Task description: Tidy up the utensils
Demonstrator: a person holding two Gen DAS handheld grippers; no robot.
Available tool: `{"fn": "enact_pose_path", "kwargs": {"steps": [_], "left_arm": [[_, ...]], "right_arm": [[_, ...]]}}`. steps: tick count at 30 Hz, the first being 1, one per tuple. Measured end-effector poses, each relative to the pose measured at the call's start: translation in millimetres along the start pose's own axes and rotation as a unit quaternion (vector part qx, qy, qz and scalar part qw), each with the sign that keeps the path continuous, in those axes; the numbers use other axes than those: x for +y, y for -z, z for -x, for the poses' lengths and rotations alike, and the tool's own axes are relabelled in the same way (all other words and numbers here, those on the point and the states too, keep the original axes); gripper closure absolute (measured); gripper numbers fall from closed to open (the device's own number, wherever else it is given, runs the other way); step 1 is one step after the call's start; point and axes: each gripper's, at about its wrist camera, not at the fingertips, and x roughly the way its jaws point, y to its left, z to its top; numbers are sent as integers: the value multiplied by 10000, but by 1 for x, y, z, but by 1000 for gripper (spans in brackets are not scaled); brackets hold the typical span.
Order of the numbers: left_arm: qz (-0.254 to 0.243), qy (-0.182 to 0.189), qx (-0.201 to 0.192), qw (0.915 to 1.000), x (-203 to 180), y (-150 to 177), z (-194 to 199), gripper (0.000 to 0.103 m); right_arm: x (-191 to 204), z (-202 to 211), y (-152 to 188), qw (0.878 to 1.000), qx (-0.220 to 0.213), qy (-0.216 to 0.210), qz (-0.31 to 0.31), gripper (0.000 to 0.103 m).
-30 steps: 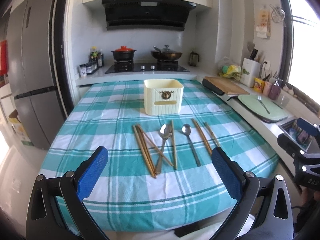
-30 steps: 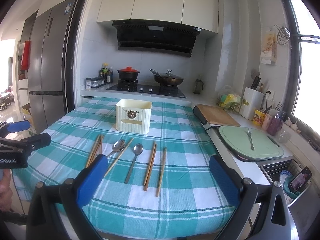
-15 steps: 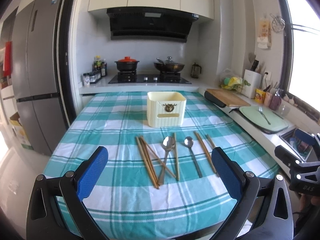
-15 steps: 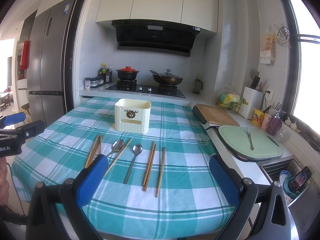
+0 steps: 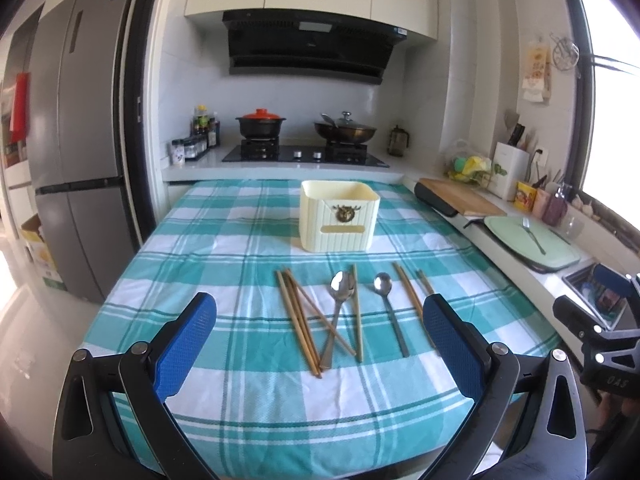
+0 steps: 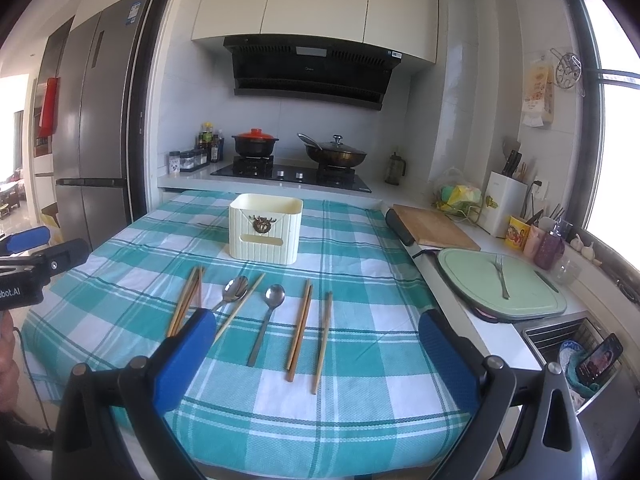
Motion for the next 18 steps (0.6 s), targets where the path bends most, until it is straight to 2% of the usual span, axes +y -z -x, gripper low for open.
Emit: {"fn": "enact_pose_path", "kwargs": {"steps": [8, 18], "left_arm": [[32, -65, 39, 10000, 3, 0, -3, 0], [68, -350, 185, 9992, 12, -2, -14, 0]], "right_arm": [[1, 0, 0, 10000, 9, 9, -3, 0], [-5, -9, -1, 9999, 20, 63, -99, 0]]}}
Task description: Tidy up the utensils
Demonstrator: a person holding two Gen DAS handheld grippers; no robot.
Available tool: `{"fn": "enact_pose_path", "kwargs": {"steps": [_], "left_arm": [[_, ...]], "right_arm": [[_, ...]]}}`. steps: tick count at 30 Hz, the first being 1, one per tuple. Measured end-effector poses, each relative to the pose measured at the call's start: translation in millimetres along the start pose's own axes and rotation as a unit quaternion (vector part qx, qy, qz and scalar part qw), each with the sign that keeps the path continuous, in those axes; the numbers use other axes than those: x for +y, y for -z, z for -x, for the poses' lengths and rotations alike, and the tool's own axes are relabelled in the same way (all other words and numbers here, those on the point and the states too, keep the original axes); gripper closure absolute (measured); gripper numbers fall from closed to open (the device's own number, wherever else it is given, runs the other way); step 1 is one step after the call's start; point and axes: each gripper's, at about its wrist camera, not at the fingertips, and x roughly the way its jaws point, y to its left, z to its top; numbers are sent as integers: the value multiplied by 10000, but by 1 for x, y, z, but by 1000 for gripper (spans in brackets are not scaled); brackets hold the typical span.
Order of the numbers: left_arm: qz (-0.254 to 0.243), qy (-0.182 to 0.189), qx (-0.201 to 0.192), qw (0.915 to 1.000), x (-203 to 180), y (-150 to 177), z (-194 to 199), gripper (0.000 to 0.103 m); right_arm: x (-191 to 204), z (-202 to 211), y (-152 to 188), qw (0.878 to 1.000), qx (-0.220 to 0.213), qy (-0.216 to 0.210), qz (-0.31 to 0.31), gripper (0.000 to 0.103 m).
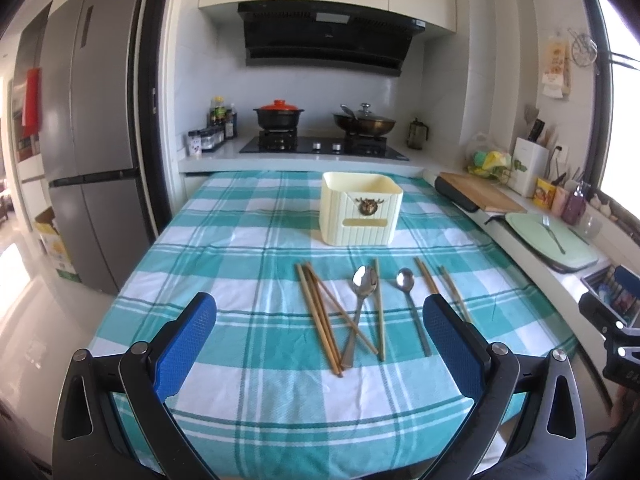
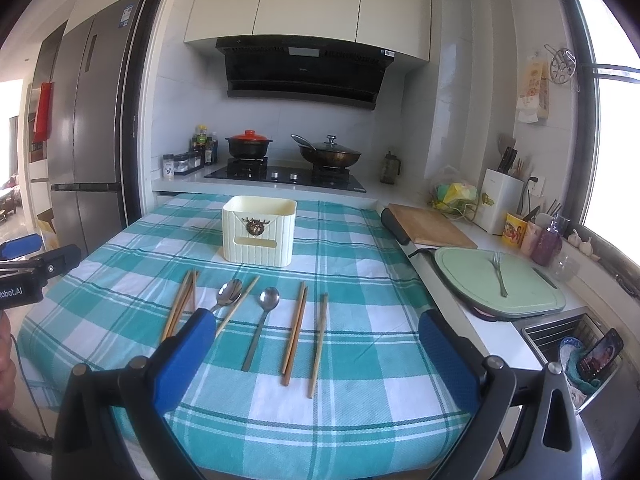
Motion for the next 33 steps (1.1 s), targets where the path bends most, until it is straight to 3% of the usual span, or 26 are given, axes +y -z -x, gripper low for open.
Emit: {"fn": "enact_pose_path", "kwargs": {"steps": [12, 21, 33], "left_arm": [[-80, -105, 370, 9992, 3, -2, -28, 0], [-72, -194, 730, 9971, 7, 0, -62, 0], [268, -237, 1559, 9871, 28, 16, -157, 0]], "right_arm": [[-5, -24, -5, 9998, 194, 2, -28, 0], [-8, -57, 1, 9984, 568, -72, -21, 0], [-30, -104, 25, 9934, 1119, 116, -212, 0]]}}
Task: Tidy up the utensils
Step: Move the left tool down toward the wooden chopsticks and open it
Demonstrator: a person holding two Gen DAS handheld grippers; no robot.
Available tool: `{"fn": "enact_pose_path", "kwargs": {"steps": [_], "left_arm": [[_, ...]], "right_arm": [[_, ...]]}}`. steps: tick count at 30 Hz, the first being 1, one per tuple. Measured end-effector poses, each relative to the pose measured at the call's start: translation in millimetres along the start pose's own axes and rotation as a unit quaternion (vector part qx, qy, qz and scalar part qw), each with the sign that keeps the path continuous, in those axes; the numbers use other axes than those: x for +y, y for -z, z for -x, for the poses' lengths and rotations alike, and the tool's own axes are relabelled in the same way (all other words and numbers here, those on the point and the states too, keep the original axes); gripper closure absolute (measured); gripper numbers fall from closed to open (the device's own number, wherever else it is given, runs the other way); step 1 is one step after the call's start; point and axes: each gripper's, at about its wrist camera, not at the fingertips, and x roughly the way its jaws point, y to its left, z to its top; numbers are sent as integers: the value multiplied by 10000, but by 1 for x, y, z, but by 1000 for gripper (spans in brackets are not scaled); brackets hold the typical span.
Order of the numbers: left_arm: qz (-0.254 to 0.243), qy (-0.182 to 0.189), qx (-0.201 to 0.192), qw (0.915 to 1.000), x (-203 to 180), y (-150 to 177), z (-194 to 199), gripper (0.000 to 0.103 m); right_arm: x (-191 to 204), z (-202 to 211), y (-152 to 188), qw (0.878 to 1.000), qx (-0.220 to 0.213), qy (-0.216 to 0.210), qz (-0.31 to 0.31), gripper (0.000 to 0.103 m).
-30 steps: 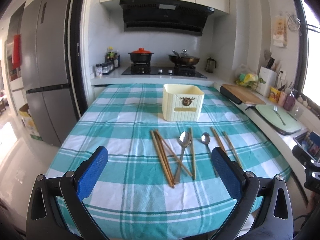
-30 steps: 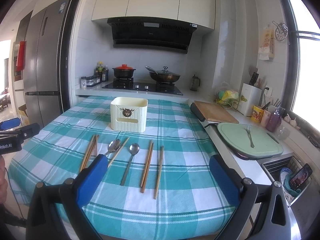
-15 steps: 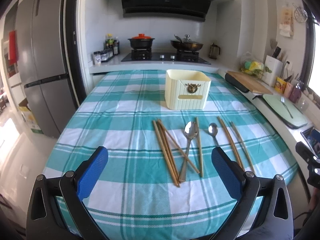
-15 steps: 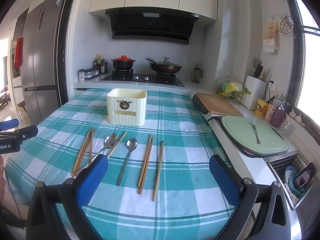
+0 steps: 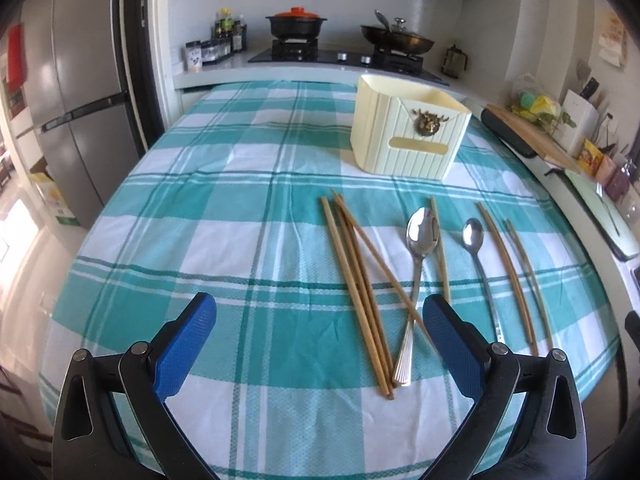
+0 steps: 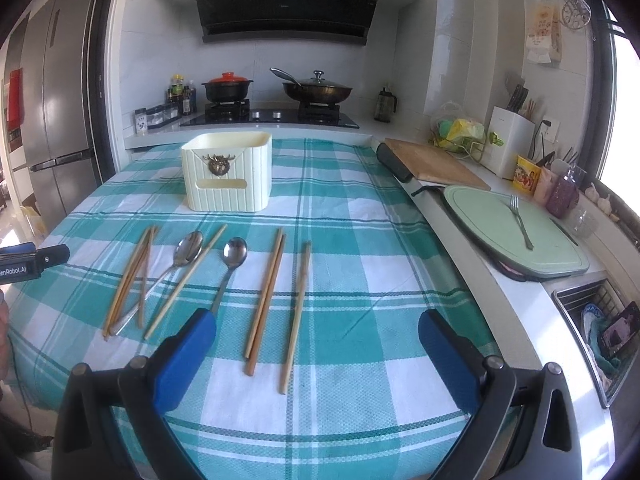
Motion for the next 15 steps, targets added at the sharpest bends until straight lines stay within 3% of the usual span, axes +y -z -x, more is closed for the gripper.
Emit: {"fn": "enact_pose_path", "kwargs": {"steps": [9, 15], "left_arm": [[291, -404, 508, 9975, 5, -12, -80, 1], [347, -646, 747, 9945, 8, -9, -107, 1]], "right_arm": [[-10, -30, 4, 9994, 250, -59, -238, 0], [-14, -39, 5, 9989, 351, -79, -315, 0]]}}
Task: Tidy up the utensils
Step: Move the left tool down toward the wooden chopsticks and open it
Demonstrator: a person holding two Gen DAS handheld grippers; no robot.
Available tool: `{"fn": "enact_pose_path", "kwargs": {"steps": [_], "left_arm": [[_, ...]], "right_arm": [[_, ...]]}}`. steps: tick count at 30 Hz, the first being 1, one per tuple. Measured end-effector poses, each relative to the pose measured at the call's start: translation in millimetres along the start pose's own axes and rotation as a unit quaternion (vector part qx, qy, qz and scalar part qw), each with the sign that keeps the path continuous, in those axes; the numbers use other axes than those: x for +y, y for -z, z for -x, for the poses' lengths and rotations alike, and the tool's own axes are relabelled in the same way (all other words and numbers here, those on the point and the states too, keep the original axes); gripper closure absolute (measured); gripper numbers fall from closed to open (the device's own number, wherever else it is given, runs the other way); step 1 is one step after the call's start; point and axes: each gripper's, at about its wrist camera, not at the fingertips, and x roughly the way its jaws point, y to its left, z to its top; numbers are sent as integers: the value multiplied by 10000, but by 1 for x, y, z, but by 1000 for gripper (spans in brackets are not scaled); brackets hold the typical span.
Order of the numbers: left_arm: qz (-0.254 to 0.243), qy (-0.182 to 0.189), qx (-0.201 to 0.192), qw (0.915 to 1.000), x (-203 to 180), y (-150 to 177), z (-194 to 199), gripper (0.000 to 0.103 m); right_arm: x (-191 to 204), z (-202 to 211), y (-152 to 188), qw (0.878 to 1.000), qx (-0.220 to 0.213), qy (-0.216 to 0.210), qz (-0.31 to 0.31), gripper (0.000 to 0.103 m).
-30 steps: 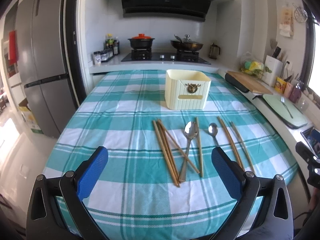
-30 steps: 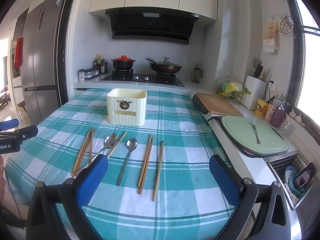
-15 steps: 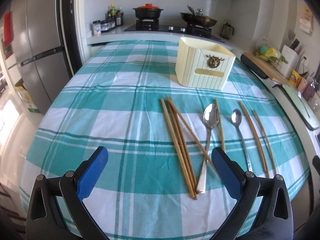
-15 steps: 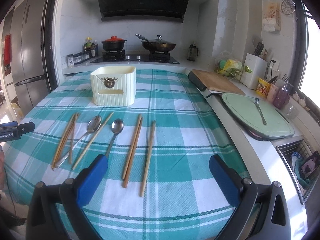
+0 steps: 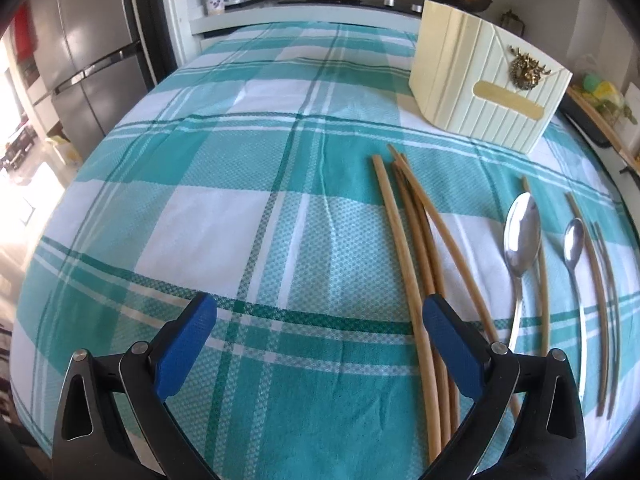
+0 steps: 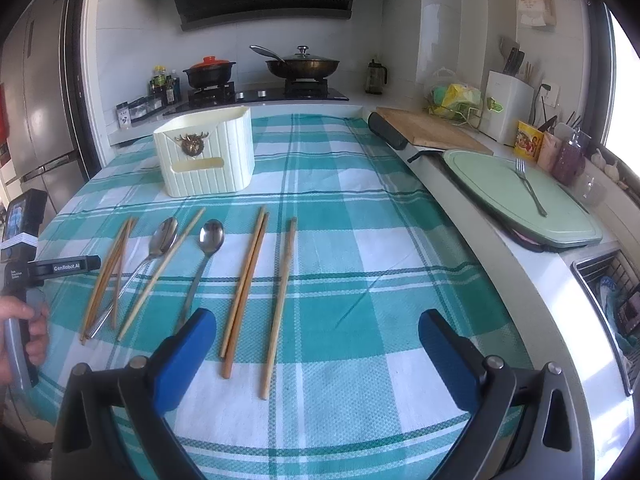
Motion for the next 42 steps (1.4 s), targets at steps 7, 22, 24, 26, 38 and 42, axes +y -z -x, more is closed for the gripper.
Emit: {"fn": "enact_pose_path", "kwargs": {"steps": [7, 22, 24, 26, 38, 42], "left_arm": [[-29, -5, 82, 10000, -3, -1, -9, 1], [-633, 274, 383, 9969, 2, -9, -12, 1], [-717, 374, 467, 9956, 1, -13, -15, 2], [-830, 473, 502, 9942, -3, -18, -18, 4], [-1224, 720, 668, 9876, -24, -60, -39, 41], [-1281, 744, 689, 9866, -32, -66, -42, 49]], "right_arm": [[-1, -9, -1, 10000, 76, -37, 20, 0], [3, -101, -14, 9860, 1389, -915, 98, 48], [11, -117, -20, 9832, 1499, -1009, 273, 48], [16, -138, -22, 9792, 1763, -917, 407, 62], [21, -202, -74, 9728, 2086, -934, 384, 92], [23, -217, -87, 9699, 2210, -961, 365, 92]]}}
